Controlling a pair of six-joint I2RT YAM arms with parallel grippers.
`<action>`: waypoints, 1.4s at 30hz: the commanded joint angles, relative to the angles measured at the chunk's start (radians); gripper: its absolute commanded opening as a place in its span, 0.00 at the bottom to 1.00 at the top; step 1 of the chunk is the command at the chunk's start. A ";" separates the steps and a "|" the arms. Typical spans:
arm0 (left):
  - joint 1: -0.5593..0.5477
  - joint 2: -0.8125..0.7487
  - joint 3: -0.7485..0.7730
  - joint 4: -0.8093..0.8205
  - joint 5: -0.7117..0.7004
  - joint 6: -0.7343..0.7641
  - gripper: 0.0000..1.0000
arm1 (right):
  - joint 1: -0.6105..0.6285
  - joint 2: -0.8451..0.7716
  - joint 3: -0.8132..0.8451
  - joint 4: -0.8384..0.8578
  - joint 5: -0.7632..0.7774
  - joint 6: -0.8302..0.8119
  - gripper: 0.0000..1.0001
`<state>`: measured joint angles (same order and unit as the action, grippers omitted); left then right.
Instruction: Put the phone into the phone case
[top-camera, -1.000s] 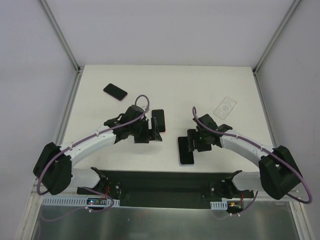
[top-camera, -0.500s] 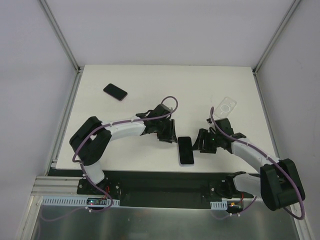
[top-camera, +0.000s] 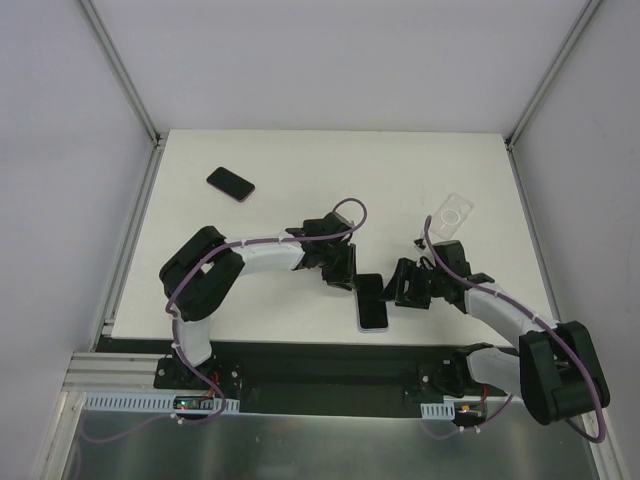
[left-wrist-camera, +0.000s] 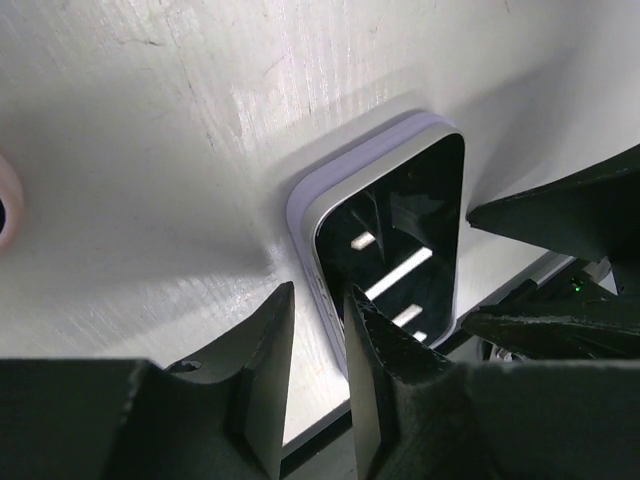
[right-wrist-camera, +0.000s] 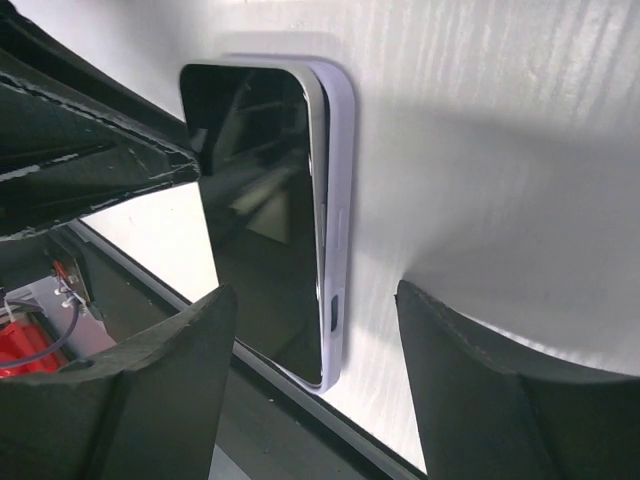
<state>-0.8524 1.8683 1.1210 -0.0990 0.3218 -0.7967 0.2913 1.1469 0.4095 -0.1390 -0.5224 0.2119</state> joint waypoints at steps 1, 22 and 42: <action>-0.019 0.029 0.020 0.007 0.008 -0.001 0.24 | -0.004 0.037 -0.017 0.087 -0.050 0.023 0.68; -0.022 0.005 -0.136 0.176 0.089 -0.104 0.18 | -0.063 0.106 -0.066 0.487 -0.407 0.273 0.72; -0.022 0.003 -0.184 0.280 0.141 -0.150 0.18 | -0.118 0.220 -0.077 0.562 -0.479 0.238 0.49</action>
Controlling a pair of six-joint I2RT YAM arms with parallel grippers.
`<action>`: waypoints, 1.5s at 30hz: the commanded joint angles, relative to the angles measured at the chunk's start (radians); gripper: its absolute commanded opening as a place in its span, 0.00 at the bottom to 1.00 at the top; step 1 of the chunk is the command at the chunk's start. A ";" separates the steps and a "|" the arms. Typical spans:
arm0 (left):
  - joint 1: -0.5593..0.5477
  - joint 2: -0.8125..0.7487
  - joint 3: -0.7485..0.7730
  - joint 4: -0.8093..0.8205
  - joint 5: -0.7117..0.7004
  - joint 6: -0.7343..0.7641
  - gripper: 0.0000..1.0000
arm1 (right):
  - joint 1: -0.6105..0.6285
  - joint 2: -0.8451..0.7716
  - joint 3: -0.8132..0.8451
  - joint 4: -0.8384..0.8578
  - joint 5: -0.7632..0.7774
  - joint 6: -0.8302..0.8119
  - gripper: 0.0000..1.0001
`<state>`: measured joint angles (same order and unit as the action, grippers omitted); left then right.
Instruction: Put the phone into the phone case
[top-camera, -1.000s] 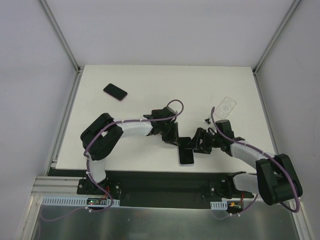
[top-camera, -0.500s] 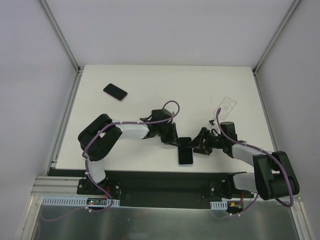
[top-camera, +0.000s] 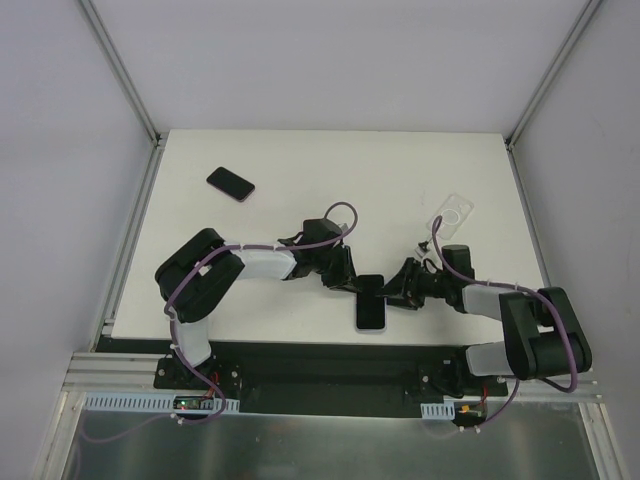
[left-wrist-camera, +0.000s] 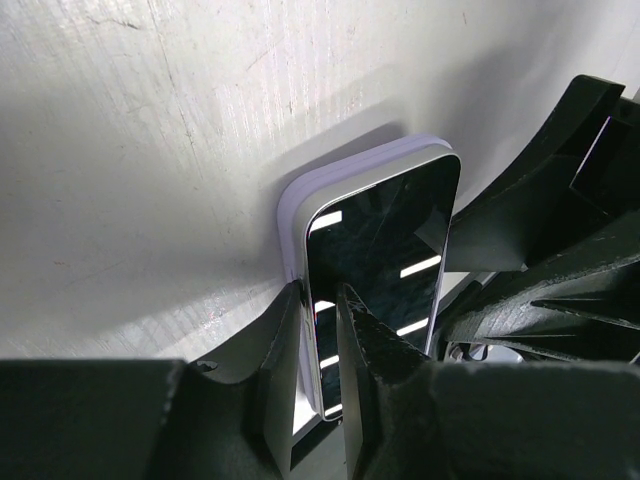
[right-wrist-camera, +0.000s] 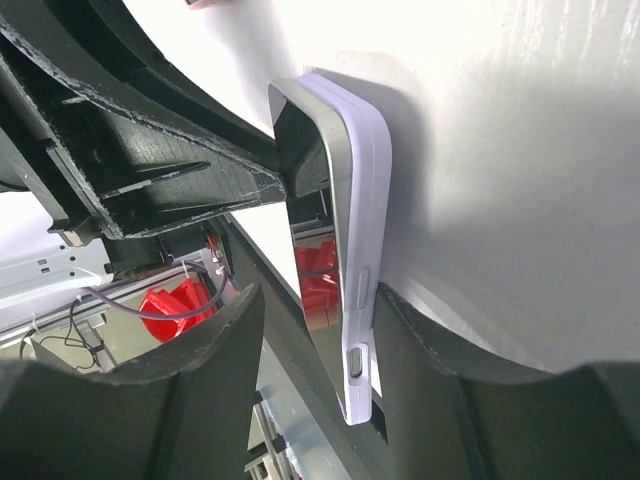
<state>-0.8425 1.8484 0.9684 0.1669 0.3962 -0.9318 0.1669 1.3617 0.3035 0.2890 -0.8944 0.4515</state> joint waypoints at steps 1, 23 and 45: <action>-0.032 0.021 -0.033 0.019 0.070 -0.018 0.18 | 0.006 0.008 0.031 0.134 -0.106 -0.002 0.48; -0.001 -0.141 -0.086 -0.025 0.102 0.025 0.42 | 0.048 -0.005 0.080 0.139 -0.087 -0.031 0.05; 0.082 -0.742 -0.376 0.249 0.332 0.050 0.66 | 0.223 -0.435 0.246 0.266 -0.115 0.320 0.06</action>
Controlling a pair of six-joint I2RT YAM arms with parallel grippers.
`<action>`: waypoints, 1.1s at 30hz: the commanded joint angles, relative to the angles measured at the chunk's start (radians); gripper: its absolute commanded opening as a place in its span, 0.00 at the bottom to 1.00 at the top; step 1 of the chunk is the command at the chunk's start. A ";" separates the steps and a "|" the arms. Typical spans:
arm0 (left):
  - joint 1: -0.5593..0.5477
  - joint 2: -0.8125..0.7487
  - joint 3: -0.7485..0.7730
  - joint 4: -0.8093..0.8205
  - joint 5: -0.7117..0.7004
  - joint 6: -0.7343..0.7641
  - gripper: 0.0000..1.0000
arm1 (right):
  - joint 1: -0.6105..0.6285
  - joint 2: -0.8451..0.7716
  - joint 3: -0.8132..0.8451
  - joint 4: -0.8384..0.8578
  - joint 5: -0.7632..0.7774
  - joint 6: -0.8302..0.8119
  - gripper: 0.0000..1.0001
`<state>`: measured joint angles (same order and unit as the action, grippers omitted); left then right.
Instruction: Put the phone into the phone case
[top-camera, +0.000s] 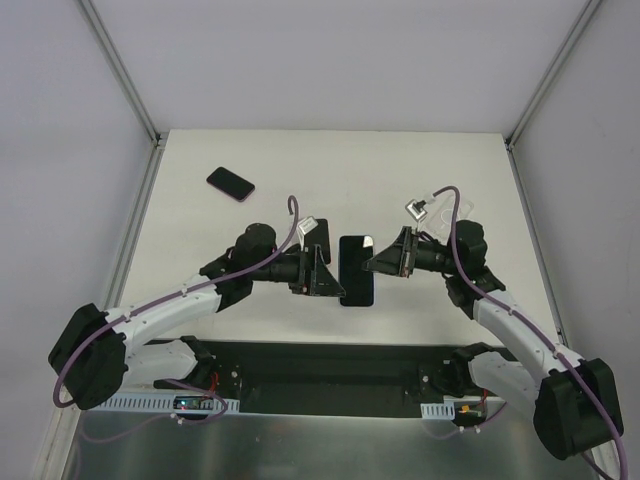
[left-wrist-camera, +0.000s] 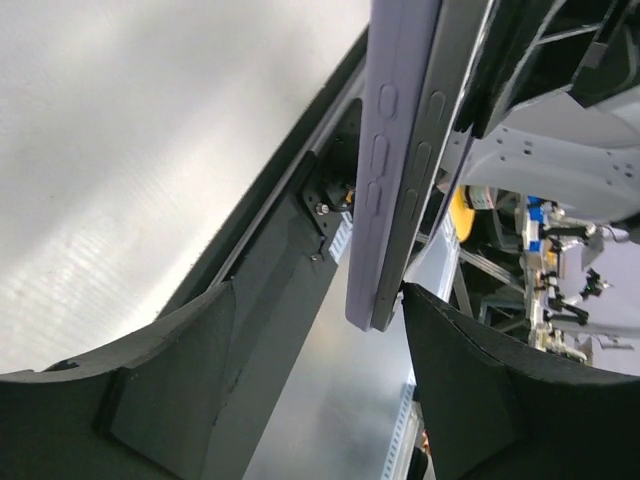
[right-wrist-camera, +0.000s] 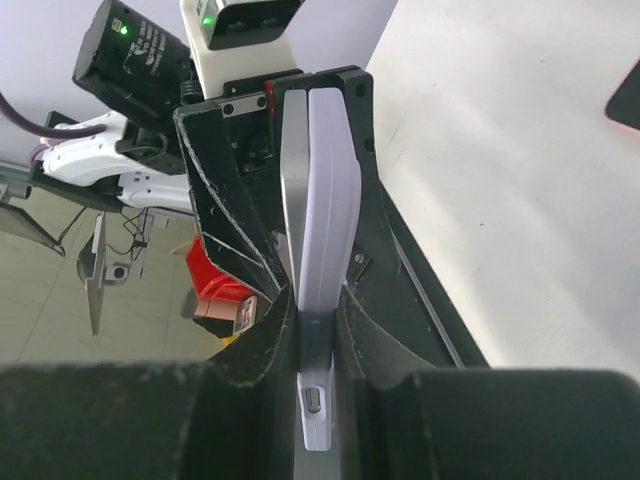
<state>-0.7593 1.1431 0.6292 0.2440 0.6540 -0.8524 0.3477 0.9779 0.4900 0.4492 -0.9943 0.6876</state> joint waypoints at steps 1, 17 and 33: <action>-0.003 -0.042 -0.043 0.191 0.082 -0.045 0.65 | 0.048 -0.060 0.058 0.106 -0.012 0.087 0.06; -0.002 -0.040 -0.083 0.330 0.135 -0.110 0.00 | 0.091 -0.041 0.051 0.172 0.014 0.104 0.23; 0.002 -0.097 -0.059 0.163 0.087 0.001 0.14 | 0.097 0.008 0.145 0.037 -0.007 -0.026 0.12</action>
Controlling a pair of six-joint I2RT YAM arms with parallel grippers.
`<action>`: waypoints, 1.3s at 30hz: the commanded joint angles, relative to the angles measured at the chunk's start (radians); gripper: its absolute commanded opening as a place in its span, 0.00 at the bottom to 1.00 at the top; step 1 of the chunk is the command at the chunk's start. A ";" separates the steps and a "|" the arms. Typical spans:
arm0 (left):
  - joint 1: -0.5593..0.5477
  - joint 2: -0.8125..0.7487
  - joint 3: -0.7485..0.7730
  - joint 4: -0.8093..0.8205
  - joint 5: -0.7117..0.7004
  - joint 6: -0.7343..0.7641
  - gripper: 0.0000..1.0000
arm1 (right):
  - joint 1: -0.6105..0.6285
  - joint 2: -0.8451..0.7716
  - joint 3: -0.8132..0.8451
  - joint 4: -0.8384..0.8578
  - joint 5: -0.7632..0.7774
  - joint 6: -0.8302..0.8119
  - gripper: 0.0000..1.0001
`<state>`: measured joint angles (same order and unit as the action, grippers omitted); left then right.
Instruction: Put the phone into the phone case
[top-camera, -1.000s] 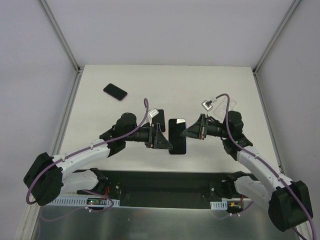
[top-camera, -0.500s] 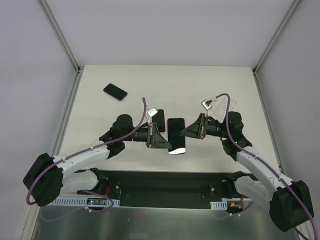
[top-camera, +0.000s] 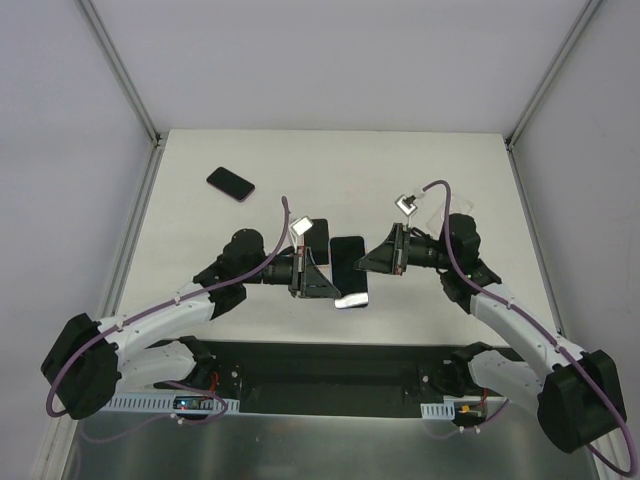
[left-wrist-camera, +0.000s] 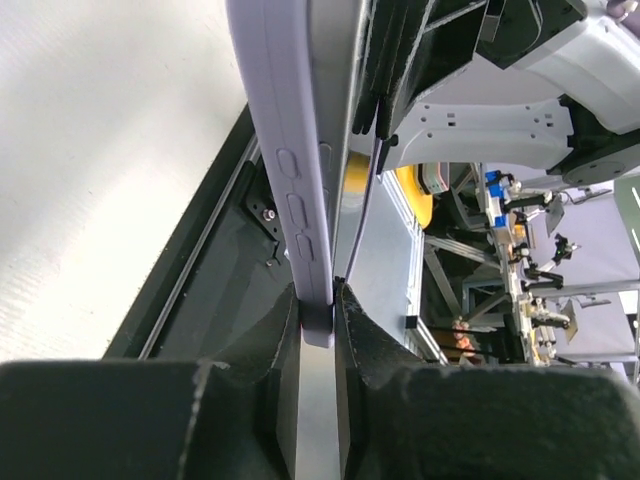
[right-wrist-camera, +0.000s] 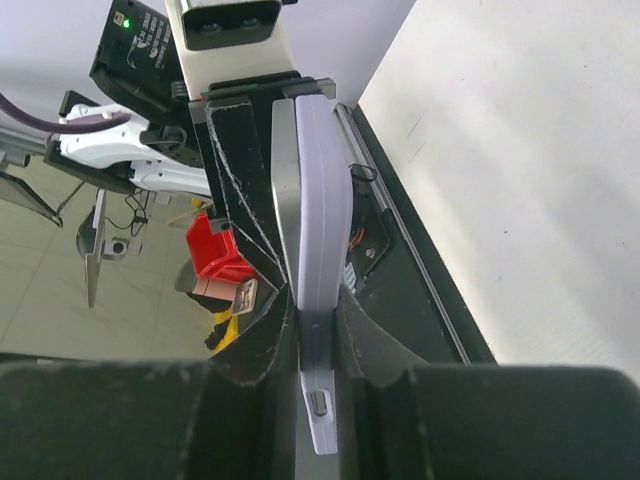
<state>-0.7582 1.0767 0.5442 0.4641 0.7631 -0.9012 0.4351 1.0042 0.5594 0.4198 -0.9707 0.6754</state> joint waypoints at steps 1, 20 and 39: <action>0.002 -0.035 0.030 -0.055 -0.022 0.050 0.18 | 0.011 -0.021 0.068 0.066 -0.033 -0.020 0.12; 0.043 0.002 0.057 0.070 0.028 0.016 0.11 | 0.122 -0.079 0.016 0.051 0.021 -0.036 0.30; 0.043 -0.012 0.010 0.122 0.194 0.033 0.00 | 0.120 -0.004 0.209 -0.121 0.059 -0.142 0.51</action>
<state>-0.7181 1.0767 0.5678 0.5407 0.8776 -0.8886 0.5545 0.9855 0.6918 0.2398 -0.9031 0.5568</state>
